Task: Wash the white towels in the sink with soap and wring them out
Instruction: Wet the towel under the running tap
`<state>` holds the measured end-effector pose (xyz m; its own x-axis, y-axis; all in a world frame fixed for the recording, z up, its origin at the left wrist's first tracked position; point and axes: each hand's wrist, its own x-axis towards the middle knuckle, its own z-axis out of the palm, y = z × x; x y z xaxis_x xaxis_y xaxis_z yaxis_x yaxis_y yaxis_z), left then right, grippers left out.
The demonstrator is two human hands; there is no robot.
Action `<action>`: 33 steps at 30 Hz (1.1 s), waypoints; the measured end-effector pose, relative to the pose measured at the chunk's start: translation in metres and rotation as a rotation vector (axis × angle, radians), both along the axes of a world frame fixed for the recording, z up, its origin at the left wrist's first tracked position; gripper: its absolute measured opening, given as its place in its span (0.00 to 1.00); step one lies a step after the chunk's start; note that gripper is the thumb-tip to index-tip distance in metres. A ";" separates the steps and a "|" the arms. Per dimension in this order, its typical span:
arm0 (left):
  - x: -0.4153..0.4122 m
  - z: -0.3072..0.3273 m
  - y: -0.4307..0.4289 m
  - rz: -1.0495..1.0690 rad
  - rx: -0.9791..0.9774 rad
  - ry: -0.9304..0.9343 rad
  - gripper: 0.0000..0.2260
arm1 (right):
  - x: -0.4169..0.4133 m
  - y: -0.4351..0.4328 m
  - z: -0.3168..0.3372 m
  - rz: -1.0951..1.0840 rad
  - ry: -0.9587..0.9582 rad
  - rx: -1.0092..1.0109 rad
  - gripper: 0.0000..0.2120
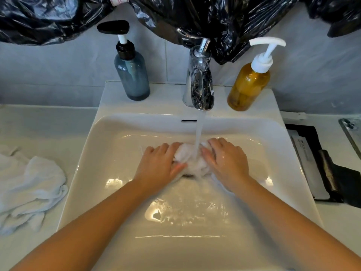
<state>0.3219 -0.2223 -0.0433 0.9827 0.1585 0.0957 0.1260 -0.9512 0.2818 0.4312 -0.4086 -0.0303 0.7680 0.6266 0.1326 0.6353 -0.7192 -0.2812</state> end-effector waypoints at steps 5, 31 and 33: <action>0.016 0.028 0.011 0.071 -0.518 -0.040 0.21 | 0.019 -0.005 0.016 -0.138 0.454 0.323 0.22; 0.005 0.025 0.009 0.066 -0.105 -0.087 0.23 | -0.011 -0.014 0.020 -0.024 0.251 -0.002 0.24; 0.006 0.019 -0.004 0.041 -0.180 0.045 0.26 | -0.020 -0.017 0.007 -0.026 0.147 -0.101 0.28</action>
